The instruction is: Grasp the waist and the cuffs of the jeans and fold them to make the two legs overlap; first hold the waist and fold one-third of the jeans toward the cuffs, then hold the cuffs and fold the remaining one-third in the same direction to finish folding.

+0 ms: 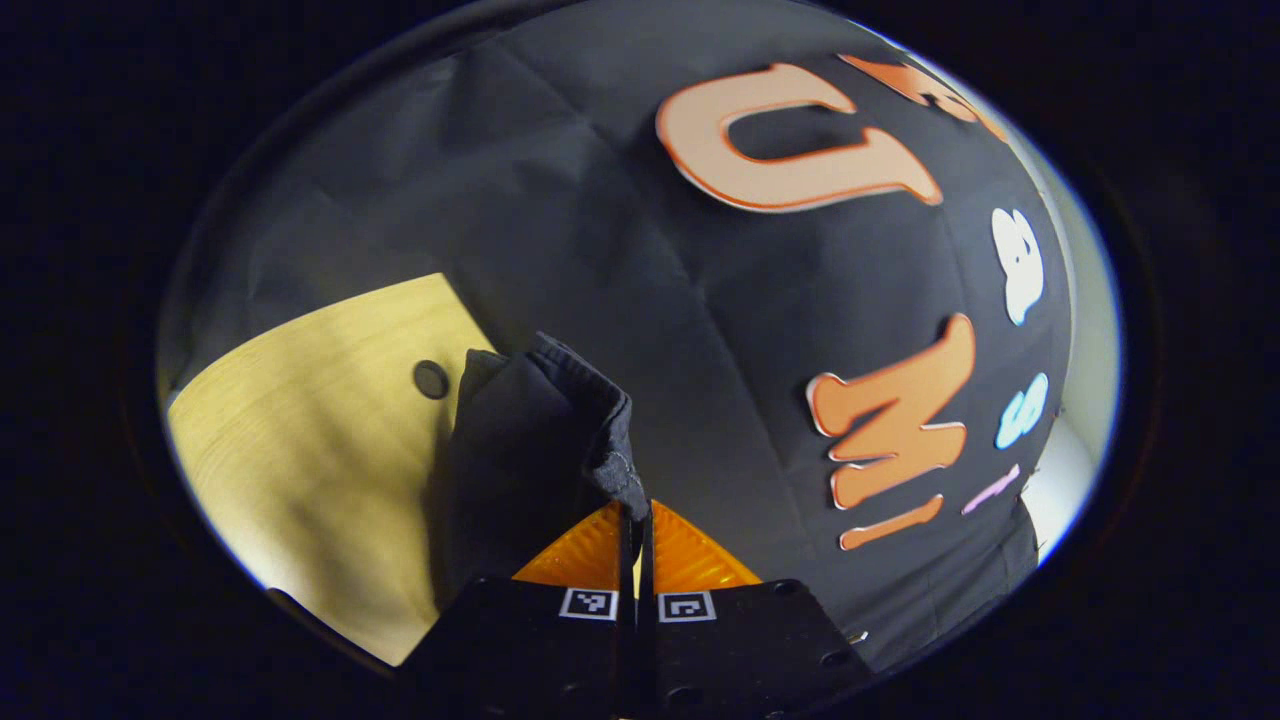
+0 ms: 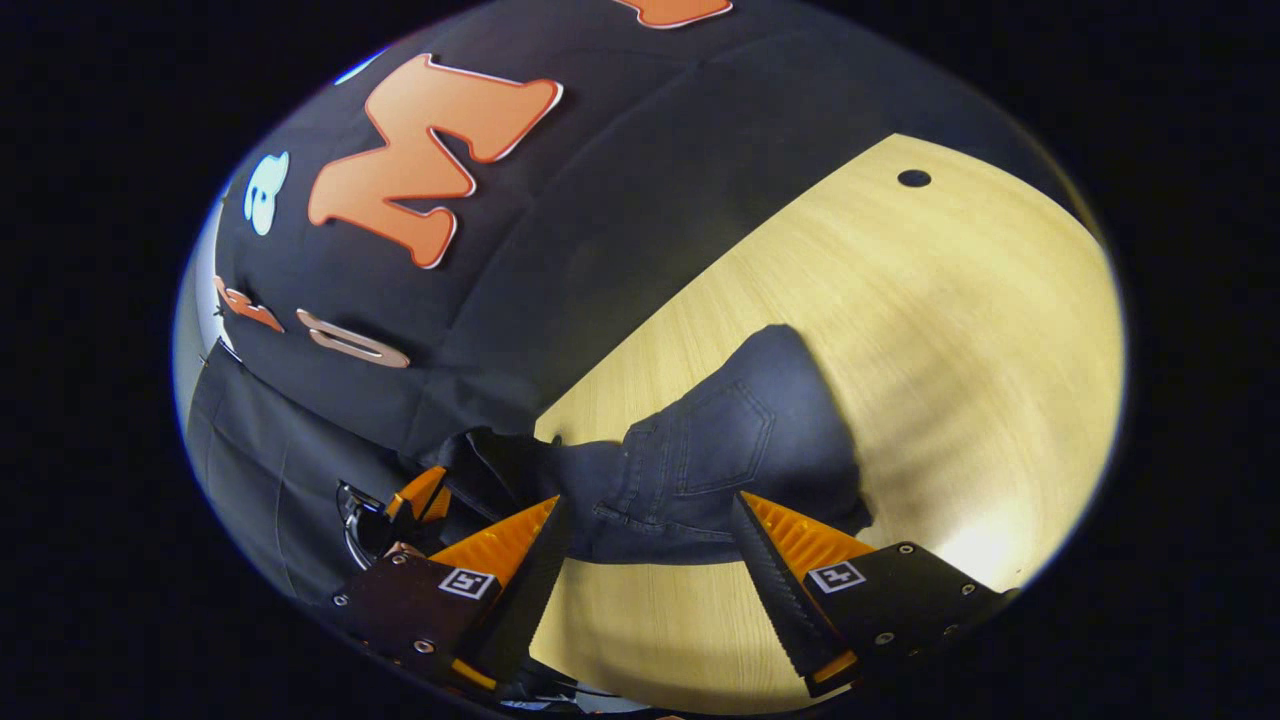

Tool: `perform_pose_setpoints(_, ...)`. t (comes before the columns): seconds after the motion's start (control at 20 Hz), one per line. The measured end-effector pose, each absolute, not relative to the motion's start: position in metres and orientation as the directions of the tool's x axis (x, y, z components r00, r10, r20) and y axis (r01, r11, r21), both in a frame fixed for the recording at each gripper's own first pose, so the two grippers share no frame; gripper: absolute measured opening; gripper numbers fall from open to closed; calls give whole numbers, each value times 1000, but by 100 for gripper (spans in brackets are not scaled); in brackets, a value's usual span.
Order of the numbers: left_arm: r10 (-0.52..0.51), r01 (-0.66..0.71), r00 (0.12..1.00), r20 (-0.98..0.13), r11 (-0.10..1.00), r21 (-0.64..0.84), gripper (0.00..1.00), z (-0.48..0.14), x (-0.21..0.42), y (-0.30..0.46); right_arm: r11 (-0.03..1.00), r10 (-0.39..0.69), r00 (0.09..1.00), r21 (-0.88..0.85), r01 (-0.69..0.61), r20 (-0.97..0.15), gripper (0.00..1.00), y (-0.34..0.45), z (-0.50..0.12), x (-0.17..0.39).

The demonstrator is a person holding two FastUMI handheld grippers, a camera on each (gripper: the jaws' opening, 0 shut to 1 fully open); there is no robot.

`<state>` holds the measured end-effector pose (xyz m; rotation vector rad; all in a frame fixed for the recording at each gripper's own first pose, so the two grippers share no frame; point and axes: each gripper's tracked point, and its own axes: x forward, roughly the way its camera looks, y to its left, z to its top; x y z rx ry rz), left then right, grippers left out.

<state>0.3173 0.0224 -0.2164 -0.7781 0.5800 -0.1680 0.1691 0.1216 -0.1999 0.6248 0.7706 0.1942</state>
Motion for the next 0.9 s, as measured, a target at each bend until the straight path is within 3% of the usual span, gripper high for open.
perform_pose_setpoints(0.45,-463,71,752,-470,765,-640,1,-211,282,-162,789,364,771,613,42,-522,98,35,-155,149)
perform_pose_setpoints(0.9,-511,153,545,-664,840,-521,1,-331,216,-312,757,377,775,651,58,-507,98,-16,-157,121)
